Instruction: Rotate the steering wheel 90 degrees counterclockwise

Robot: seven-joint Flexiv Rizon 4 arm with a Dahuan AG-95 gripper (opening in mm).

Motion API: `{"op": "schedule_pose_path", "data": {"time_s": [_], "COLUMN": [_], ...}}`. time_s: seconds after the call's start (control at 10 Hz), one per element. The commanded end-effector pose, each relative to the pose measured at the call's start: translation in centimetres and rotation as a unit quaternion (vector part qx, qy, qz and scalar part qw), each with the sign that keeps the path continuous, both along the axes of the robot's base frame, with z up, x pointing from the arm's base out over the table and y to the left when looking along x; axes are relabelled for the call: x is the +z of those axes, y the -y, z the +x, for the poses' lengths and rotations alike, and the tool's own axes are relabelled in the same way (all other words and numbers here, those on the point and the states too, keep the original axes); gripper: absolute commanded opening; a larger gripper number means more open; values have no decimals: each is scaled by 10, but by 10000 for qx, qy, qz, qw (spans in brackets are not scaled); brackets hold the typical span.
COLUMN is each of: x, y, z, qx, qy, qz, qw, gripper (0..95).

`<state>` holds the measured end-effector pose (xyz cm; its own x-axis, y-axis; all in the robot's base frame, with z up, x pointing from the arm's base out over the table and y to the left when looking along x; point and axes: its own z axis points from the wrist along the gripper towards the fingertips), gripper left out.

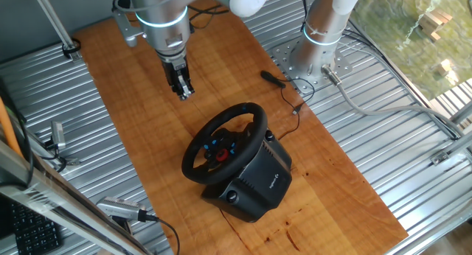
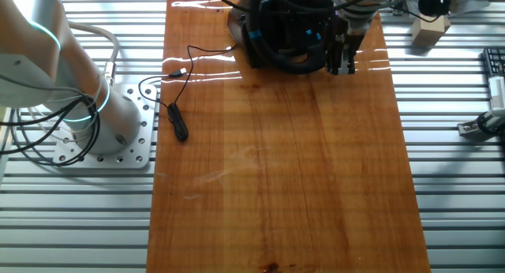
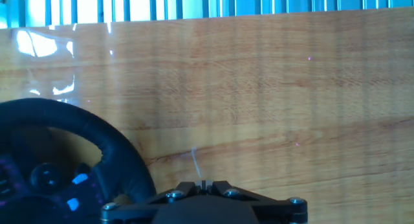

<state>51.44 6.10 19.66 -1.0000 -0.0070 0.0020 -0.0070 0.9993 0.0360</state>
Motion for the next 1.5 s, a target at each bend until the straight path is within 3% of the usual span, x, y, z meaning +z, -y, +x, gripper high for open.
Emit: {"op": "schedule_pose_path", "data": {"time_s": [0.1,0.2,0.3,0.4,0.5,0.6,0.7,0.8,1.0,1.1,1.2,1.4,1.5], "x": [15,19,29,34,35,38,39,41,47,47,47,48,50], "y": [-14,-19,-32,-41,-44,-56,-60,-68,-84,-90,-95,-107,-113], "z": [6,8,16,19,19,20,20,18,15,13,11,7,5], "qx": [-63,-79,-147,-126,-114,-60,-69,-73,-90,-21,-5,24,15], "qy": [-46,-55,-81,-116,-119,-141,-143,-149,-161,-159,-157,-163,-176], "qz": [279,298,405,576,644,923,1000,1255,1422,1649,1770,1907,1880], "qw": [9996,9995,9990,9982,9978,9956,9949,9920,9897,9862,9841,9815,9820], "gripper": [0,0,0,0,0,0,0,0,0,0,0,0,0]}}
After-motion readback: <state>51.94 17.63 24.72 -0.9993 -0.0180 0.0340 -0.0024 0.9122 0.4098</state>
